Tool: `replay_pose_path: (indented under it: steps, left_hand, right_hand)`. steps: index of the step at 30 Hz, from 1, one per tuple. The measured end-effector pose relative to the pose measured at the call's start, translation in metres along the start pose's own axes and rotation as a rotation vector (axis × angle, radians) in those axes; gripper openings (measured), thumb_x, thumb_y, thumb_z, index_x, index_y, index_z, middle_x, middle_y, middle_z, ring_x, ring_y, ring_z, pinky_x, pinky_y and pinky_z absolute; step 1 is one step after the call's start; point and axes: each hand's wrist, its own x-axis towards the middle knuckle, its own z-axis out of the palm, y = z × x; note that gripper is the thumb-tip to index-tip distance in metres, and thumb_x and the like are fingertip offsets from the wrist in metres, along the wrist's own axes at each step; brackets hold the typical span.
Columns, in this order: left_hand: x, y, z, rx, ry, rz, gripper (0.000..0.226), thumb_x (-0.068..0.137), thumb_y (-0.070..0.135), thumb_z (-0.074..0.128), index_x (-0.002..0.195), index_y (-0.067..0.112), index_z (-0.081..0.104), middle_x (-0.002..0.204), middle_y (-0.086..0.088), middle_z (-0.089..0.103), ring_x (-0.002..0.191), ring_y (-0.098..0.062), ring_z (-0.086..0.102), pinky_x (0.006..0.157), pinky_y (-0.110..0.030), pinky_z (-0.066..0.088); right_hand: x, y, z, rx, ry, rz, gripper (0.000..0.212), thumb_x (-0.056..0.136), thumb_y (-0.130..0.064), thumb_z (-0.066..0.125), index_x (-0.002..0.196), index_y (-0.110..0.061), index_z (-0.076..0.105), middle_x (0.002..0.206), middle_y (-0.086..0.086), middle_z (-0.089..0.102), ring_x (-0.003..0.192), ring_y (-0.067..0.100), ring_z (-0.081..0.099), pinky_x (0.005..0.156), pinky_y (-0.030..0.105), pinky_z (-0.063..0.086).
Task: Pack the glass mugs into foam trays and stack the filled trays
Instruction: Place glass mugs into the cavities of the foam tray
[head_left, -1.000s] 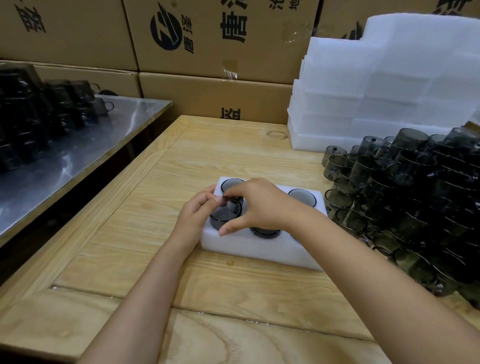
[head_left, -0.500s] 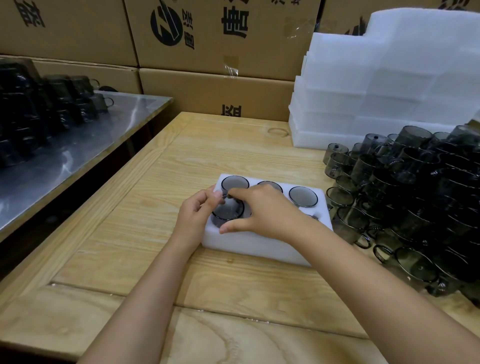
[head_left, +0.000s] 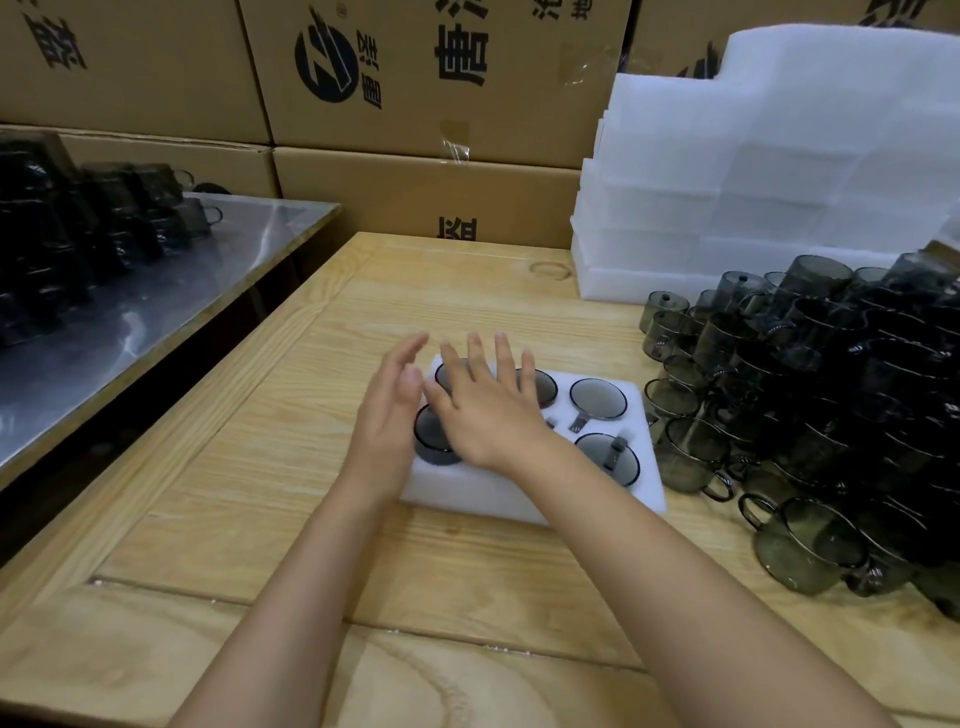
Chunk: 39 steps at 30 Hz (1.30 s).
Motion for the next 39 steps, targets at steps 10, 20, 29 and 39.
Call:
replay_pose_path:
  steps: [10,20,29,39]
  left_hand:
    - [0.002,-0.007,-0.001,-0.069,-0.161,-0.275,0.056,0.104,0.013,0.030,0.149,0.041,0.012,0.157,0.002,0.025,0.142,-0.008,0.024,0.118,-0.030,0.020]
    - [-0.011,0.001,-0.001,0.238,0.012,-0.285,0.043,0.103,0.021,0.034,0.145,0.026,0.036,0.149,0.002,0.040,0.129,-0.003,0.036,0.104,-0.022,0.026]
    - [-0.027,0.016,0.014,1.145,-0.338,0.094,0.098,0.072,0.062,-0.026,0.153,0.016,0.006,0.161,0.002,-0.002,0.143,-0.006,-0.018,0.117,-0.029,-0.013]
    - [-0.010,0.022,0.002,0.418,-0.196,-0.302,0.056,0.103,0.043,0.010,0.151,0.016,0.020,0.159,0.008,0.011,0.146,-0.007,0.007,0.118,-0.027,0.008]
  right_hand:
    - [0.009,-0.003,0.005,-0.271,-0.119,0.053,0.053,0.099,-0.044,0.003,0.148,-0.033,-0.014,0.156,0.004,-0.023,0.139,0.030,-0.031,0.102,0.060,-0.028]
    - [0.000,0.008,-0.004,0.245,0.043,0.074,0.051,0.102,-0.032,0.023,0.149,-0.017,0.016,0.153,0.013,0.026,0.141,0.031,0.021,0.111,0.046,0.017]
    - [0.000,0.015,0.008,-0.135,0.031,0.206,0.057,0.101,-0.039,0.017,0.150,-0.024,-0.010,0.159,0.004,-0.005,0.144,0.030,-0.015,0.102,0.063,-0.023]
    - [-0.051,0.044,-0.021,0.320,0.600,0.129,0.032,0.098,-0.018,0.041,0.125,-0.008,0.056,0.135,0.006,0.051,0.128,0.024,0.039,0.108,0.032,0.025]
